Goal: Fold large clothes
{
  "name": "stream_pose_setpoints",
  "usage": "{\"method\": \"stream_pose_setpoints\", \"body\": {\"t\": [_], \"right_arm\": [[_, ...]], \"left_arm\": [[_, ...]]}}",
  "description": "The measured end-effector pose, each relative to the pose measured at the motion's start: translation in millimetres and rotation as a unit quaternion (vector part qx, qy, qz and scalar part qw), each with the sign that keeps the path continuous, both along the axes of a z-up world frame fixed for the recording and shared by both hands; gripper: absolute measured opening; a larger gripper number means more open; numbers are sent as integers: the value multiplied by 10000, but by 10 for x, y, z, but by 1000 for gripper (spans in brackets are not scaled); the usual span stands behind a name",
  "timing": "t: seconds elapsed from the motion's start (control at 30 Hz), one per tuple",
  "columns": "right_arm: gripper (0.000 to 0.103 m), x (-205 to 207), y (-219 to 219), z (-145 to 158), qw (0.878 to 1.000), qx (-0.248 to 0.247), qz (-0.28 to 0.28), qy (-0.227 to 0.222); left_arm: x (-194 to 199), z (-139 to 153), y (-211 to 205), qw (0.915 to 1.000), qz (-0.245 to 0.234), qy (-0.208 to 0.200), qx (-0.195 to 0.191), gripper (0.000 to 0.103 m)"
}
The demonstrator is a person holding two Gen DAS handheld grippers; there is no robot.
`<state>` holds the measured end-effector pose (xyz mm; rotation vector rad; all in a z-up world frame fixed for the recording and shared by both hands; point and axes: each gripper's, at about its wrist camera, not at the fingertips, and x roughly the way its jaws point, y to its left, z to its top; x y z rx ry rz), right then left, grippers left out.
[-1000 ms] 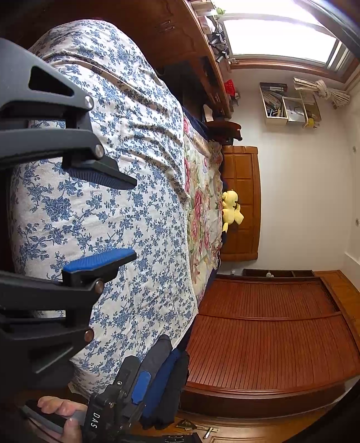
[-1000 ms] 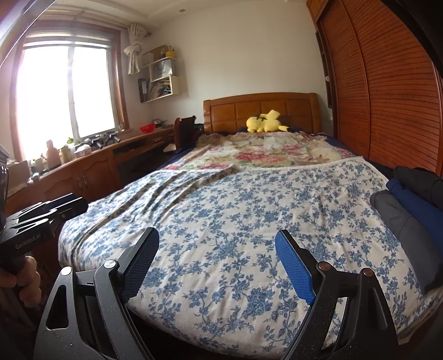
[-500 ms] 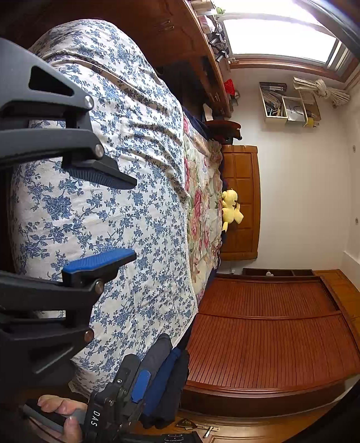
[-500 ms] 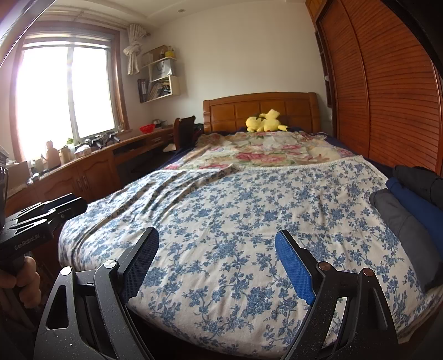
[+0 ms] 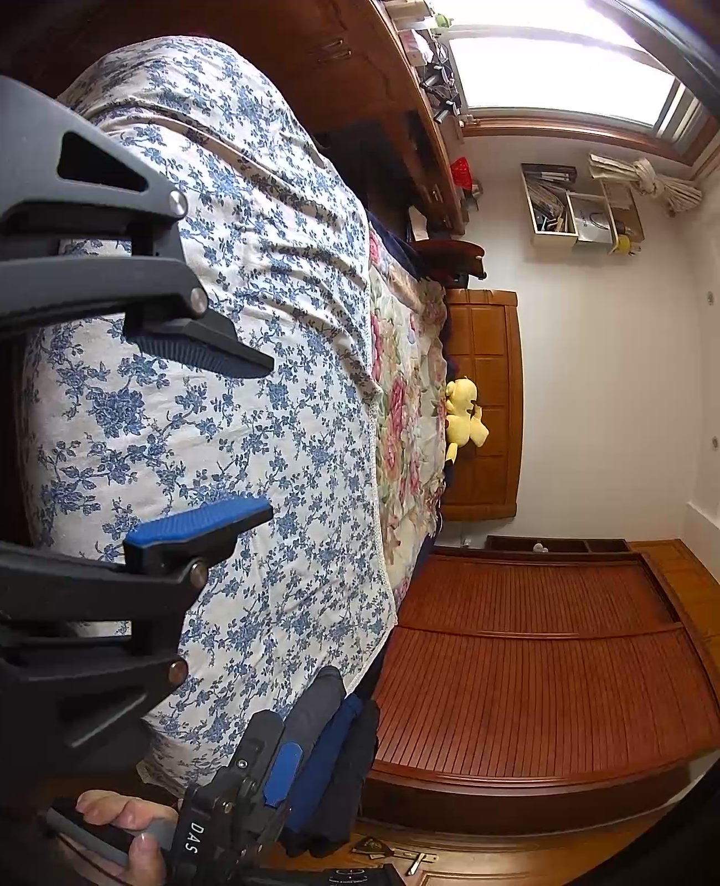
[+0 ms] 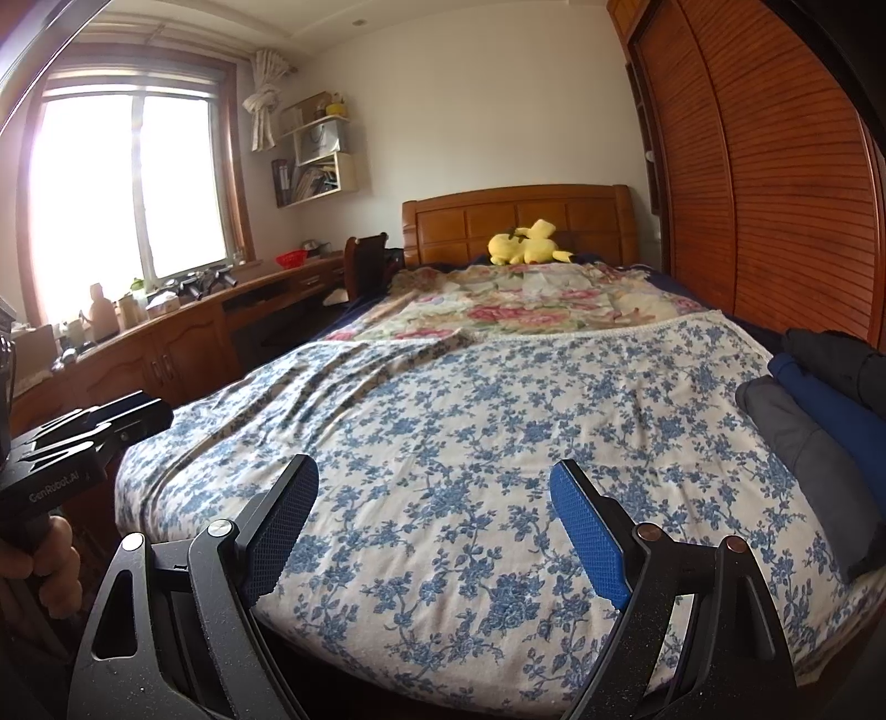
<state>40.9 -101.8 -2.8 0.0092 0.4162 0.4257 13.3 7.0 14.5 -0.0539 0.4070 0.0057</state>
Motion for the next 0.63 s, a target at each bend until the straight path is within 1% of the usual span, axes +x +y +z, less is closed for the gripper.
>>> {"method": "stream_pose_setpoints", "body": {"t": [0.63], "right_arm": [[88,1,-31,-10,9999,-32,-104,-24]], "left_arm": [[12,-29,-36,10000,-25,9,18,45]]}}
